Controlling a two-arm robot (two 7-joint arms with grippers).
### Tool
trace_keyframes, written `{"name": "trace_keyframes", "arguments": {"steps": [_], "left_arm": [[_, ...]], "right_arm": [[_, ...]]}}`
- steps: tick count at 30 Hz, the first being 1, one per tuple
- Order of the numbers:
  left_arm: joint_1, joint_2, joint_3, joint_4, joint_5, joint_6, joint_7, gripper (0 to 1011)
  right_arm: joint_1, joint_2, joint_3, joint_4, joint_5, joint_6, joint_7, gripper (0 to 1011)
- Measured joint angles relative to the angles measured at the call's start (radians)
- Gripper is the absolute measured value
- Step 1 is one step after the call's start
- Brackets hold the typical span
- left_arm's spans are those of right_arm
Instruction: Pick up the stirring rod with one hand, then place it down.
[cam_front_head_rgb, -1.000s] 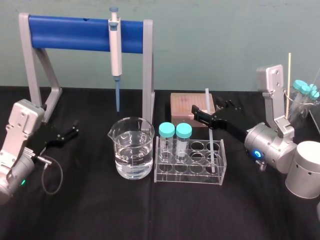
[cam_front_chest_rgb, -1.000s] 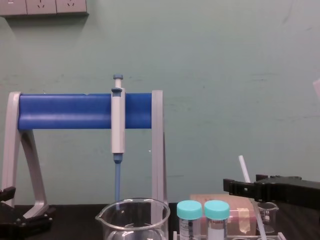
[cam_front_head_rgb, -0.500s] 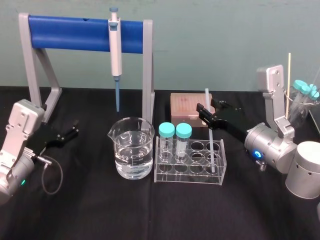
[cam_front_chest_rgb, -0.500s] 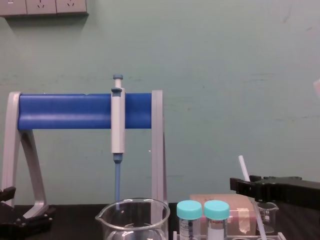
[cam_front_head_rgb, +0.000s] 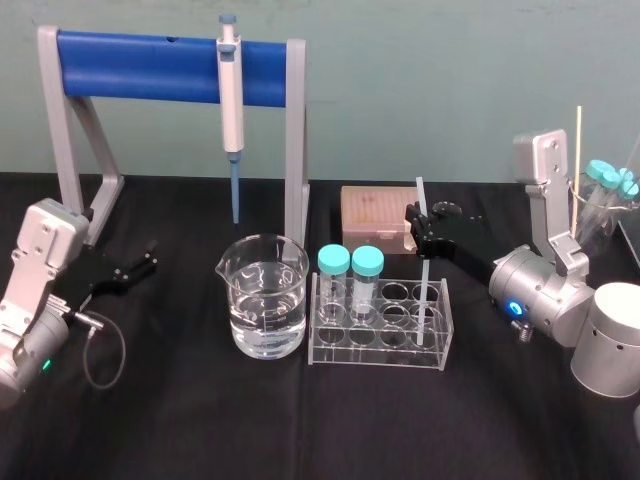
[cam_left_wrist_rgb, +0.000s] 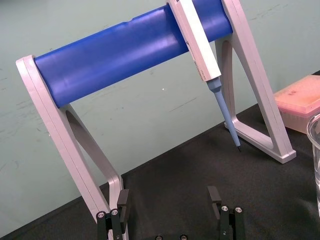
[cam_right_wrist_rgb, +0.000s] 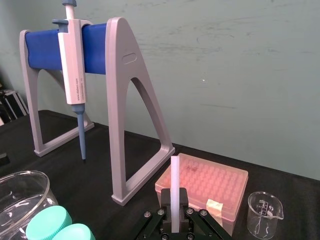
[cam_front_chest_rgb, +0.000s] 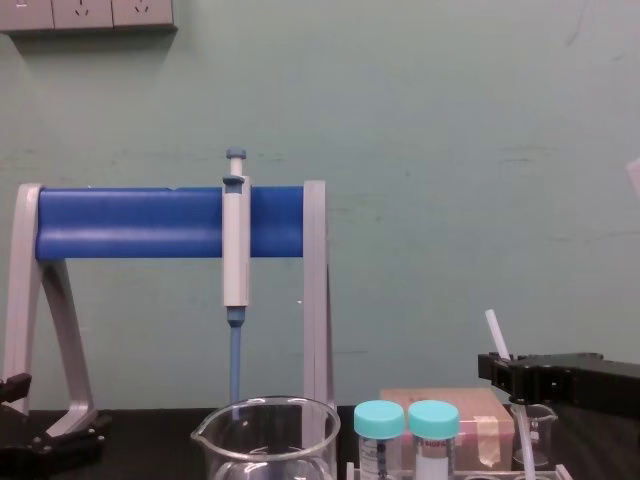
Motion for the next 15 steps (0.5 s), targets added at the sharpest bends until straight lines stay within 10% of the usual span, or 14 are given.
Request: {"name": "trace_keyframes", "arguments": {"steps": [15], "left_arm": [[0.000, 0.000, 0.000, 0.000, 0.000, 0.000, 0.000, 1000]], "right_arm": [[-0.008, -0.005, 0.009, -0.002, 0.000, -0.013, 0.010, 79]]}}
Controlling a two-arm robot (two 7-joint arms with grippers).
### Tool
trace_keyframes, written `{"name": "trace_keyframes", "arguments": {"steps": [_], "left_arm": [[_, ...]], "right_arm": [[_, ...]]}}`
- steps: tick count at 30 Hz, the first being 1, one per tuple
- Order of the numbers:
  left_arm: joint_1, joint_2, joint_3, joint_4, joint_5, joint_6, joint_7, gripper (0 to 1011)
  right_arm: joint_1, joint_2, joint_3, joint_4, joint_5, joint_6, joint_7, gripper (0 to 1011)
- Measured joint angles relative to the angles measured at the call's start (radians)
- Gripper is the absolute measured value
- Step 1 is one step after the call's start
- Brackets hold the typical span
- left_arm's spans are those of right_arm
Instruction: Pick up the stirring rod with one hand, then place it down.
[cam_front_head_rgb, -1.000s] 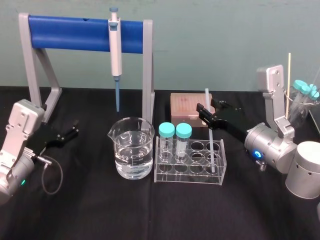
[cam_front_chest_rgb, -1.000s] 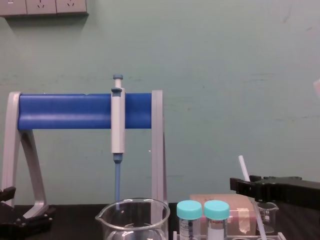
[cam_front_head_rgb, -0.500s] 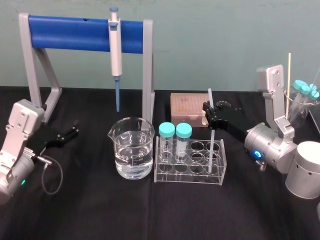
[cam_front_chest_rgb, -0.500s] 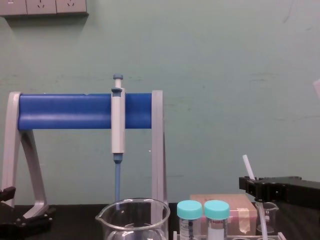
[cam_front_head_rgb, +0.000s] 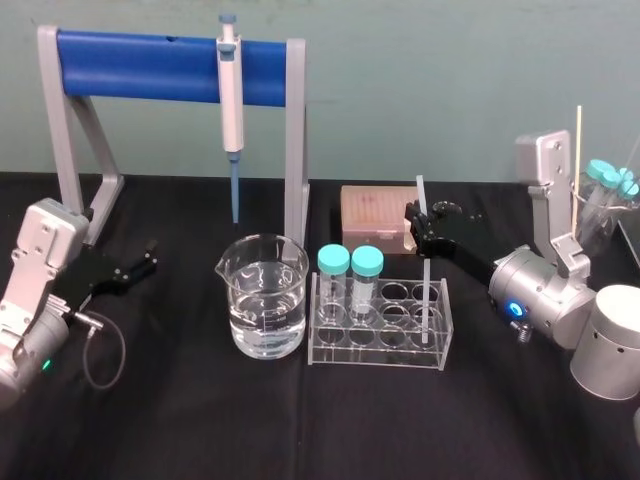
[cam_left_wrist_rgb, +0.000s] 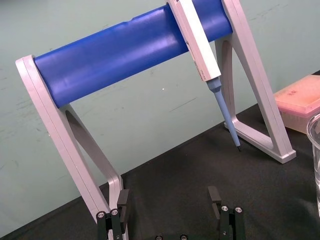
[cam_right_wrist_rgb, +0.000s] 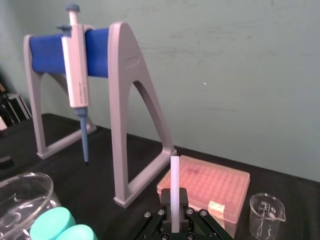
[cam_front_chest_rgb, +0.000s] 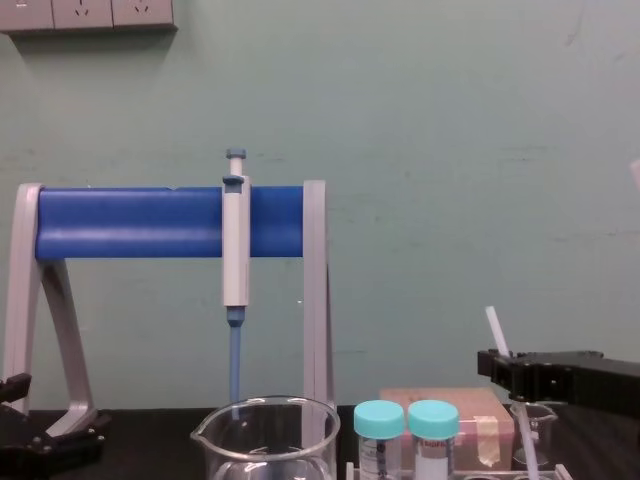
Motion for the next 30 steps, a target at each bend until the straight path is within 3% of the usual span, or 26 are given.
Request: {"name": "trace_keyframes", "arguments": {"steps": [11, 15, 21, 30], "left_arm": [[0.000, 0.000, 0.000, 0.000, 0.000, 0.000, 0.000, 1000], [0.000, 0.000, 0.000, 0.000, 0.000, 0.000, 0.000, 1001], [0.000, 0.000, 0.000, 0.000, 0.000, 0.000, 0.000, 1000], [0.000, 0.000, 0.000, 0.000, 0.000, 0.000, 0.000, 1000]], "right_arm": [[-0.026, -0.013, 0.016, -0.014, -0.011, -0.085, 0.038, 79], [-0.035, -0.012, 0.015, -0.020, -0.023, -0.133, 0.060, 79], [-0.058, -0.010, 0.023, -0.037, -0.062, -0.252, 0.081, 79], [-0.079, -0.014, 0.059, -0.092, -0.082, -0.318, 0.085, 79]]}}
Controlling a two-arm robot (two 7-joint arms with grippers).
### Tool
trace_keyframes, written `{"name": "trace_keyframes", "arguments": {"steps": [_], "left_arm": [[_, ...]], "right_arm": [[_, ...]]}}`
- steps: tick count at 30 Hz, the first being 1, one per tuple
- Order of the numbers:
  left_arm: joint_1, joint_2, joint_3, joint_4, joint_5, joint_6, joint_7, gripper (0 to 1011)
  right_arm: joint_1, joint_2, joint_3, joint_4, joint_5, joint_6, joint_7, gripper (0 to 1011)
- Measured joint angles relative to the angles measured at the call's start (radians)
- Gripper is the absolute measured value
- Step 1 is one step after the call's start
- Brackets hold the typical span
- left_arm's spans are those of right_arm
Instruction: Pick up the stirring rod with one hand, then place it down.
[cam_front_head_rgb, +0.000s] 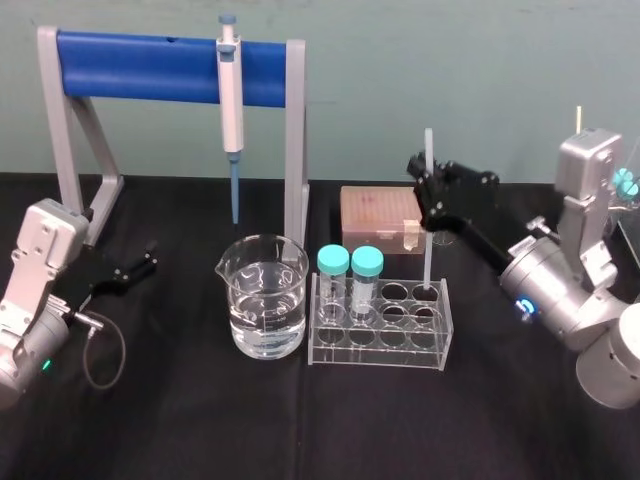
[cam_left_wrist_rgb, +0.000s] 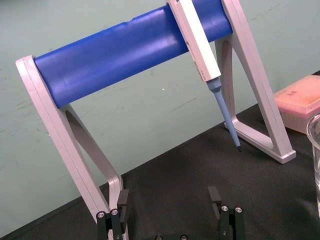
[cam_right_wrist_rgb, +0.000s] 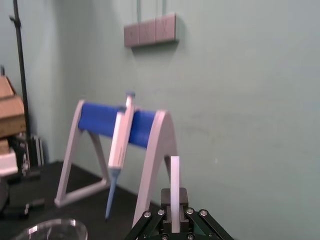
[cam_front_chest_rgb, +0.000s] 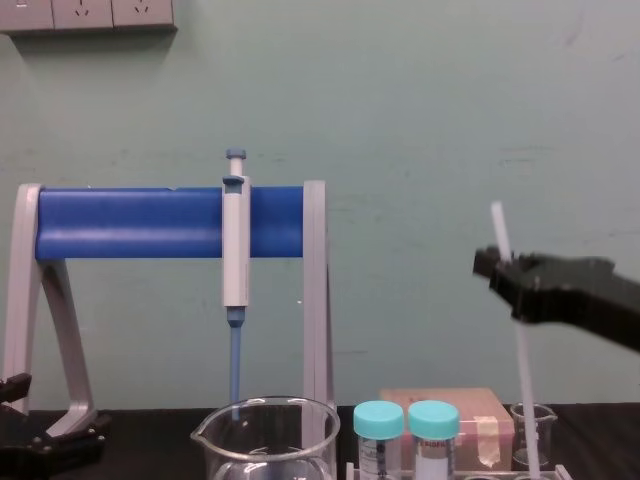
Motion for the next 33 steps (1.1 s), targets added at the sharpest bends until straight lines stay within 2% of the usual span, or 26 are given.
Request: {"name": "trace_keyframes", "arguments": {"steps": [13, 33], "left_arm": [[0.000, 0.000, 0.000, 0.000, 0.000, 0.000, 0.000, 1000], [0.000, 0.000, 0.000, 0.000, 0.000, 0.000, 0.000, 1000]], "right_arm": [[-0.015, -0.004, 0.054, -0.097, 0.027, -0.034, 0.010, 79], [-0.028, -0.005, 0.074, -0.112, 0.023, -0.028, 0.002, 79]]}}
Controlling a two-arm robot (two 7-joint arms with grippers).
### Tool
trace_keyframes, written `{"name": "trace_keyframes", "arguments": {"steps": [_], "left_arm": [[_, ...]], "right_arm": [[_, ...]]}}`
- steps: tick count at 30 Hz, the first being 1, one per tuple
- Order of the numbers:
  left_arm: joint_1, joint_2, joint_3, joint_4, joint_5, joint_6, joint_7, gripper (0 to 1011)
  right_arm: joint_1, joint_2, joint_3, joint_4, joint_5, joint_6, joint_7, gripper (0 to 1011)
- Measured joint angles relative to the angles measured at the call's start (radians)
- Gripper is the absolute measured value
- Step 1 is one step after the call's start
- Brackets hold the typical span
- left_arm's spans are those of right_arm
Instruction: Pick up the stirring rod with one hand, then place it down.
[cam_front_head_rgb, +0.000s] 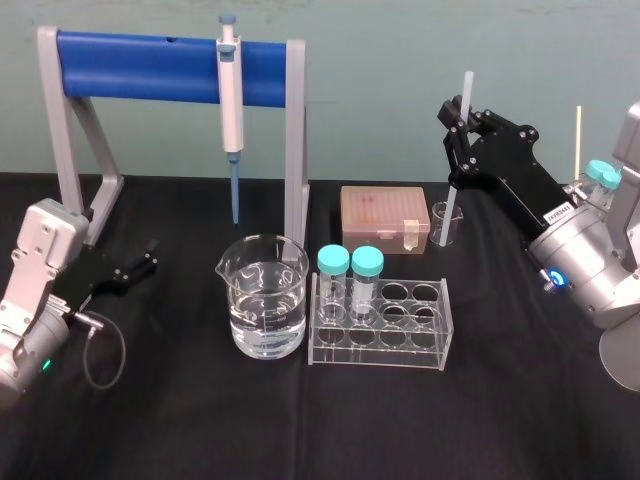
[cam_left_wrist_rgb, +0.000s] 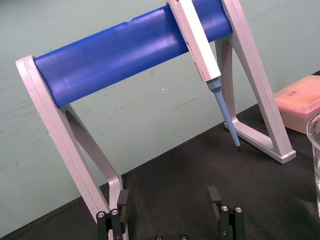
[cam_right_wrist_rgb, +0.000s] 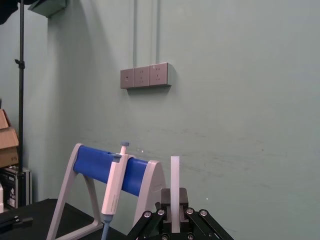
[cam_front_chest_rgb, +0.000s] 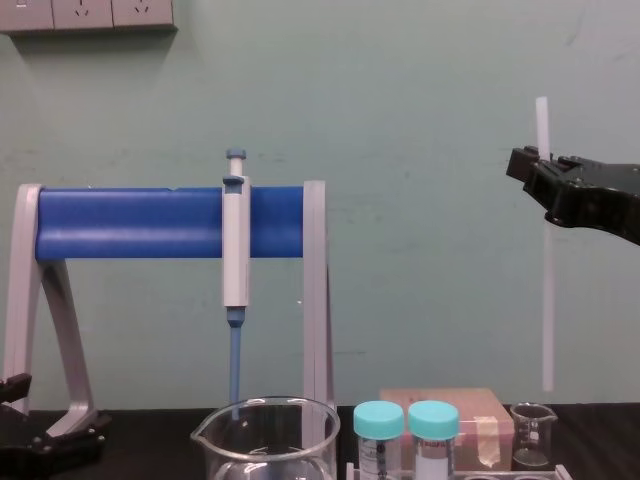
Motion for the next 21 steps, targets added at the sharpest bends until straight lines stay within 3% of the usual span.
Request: {"name": "trace_keyframes", "arguments": {"steps": [21], "left_arm": [[0.000, 0.000, 0.000, 0.000, 0.000, 0.000, 0.000, 1000]], "right_arm": [[-0.010, 0.001, 0.001, -0.011, -0.003, 0.004, -0.002, 79]]}}
